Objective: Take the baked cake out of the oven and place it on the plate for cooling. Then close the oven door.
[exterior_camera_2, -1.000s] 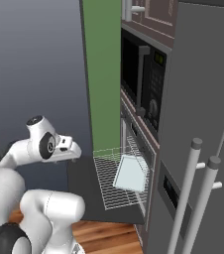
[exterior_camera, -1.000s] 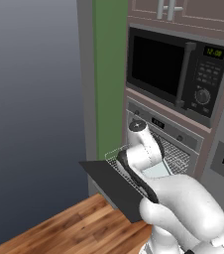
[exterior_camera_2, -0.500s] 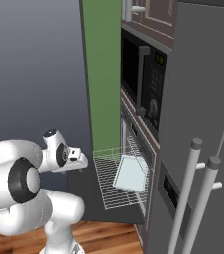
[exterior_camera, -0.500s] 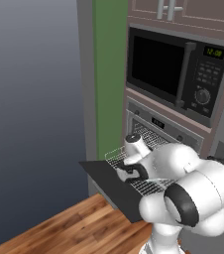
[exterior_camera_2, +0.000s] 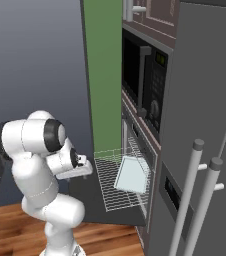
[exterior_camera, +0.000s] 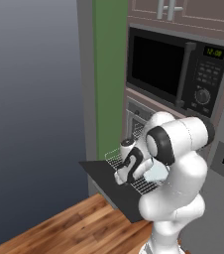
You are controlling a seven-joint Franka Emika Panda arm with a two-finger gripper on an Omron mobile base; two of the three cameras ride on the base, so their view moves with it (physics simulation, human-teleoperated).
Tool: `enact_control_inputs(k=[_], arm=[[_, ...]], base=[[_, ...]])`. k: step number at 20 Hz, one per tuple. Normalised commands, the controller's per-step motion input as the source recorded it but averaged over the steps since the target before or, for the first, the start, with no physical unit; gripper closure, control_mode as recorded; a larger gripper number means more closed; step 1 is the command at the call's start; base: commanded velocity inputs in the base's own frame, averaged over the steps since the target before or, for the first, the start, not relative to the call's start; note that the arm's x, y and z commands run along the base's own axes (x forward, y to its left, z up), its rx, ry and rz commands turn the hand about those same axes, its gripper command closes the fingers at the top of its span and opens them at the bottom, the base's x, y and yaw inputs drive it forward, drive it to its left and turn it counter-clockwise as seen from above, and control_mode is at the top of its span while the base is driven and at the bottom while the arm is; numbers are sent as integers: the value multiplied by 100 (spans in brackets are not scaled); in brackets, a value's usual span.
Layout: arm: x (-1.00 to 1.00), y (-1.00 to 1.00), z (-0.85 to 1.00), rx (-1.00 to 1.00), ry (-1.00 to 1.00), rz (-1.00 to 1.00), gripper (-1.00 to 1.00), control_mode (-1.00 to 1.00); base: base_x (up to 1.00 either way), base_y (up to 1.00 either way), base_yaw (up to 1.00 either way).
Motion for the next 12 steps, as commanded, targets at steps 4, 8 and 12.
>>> enact_control_inputs(k=[4, 8, 12], arm=[[39, 26, -57, 0, 15, 3, -100, -100], [65, 13, -57, 0, 15, 1, -100, -100], [70, 6, -59, 0, 13, 0, -100, -100]], base=[[0, 0, 0], [0, 0, 0], [0, 0, 0]])
